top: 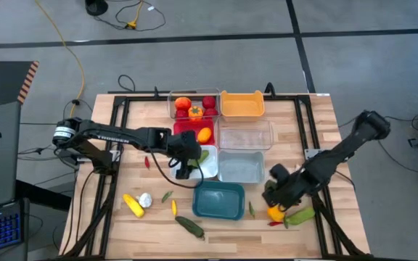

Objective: Sort produce into baskets
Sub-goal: Put the green lime into the yellow bin

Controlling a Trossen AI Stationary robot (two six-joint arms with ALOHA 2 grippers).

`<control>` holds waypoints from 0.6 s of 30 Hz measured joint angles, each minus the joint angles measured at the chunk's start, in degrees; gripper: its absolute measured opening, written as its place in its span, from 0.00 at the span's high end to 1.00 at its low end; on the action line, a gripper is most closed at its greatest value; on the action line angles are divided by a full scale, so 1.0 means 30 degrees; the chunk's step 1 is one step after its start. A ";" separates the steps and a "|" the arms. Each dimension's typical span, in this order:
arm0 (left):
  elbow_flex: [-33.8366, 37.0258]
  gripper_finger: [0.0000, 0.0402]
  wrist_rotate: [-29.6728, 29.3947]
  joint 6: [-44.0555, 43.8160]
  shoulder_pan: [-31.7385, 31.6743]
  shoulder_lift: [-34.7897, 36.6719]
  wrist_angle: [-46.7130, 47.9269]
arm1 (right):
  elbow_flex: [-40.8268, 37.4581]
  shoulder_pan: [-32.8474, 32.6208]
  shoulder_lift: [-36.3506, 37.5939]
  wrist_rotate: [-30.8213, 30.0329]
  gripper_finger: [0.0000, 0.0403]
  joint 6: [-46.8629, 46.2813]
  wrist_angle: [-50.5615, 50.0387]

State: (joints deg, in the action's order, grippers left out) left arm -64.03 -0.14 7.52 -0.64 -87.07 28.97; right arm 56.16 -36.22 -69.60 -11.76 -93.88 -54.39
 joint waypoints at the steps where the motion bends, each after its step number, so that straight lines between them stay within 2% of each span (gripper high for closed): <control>1: 0.0000 0.27 -0.0048 0.0279 0.0025 -0.0004 0.0000 | 0.0201 0.0094 0.0553 -0.0641 0.38 0.0031 -0.0488; 6: 0.0000 0.27 -0.0067 0.0925 0.0070 0.0000 -0.0007 | 0.0487 0.1298 0.2759 -0.5764 0.38 0.2751 -0.1590; 10: 0.0000 0.27 -0.0082 0.0907 0.0070 -0.0007 -0.0007 | 0.0487 0.3416 0.3725 -0.8638 0.38 0.7394 -0.1555; 15: 0.0000 0.27 -0.0102 0.0863 0.0063 -0.0002 -0.0012 | 0.0487 0.7673 0.4249 -0.8837 0.38 1.4382 -0.0312; 18: -0.0002 0.27 -0.0106 0.0694 0.0063 -0.0005 -0.0126 | 0.0487 1.0568 0.4223 -0.7339 0.38 1.8590 0.1376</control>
State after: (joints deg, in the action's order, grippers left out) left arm -64.04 -0.46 9.60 -0.45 -87.08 28.59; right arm 57.63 -4.51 -56.93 -33.77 -38.11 -50.26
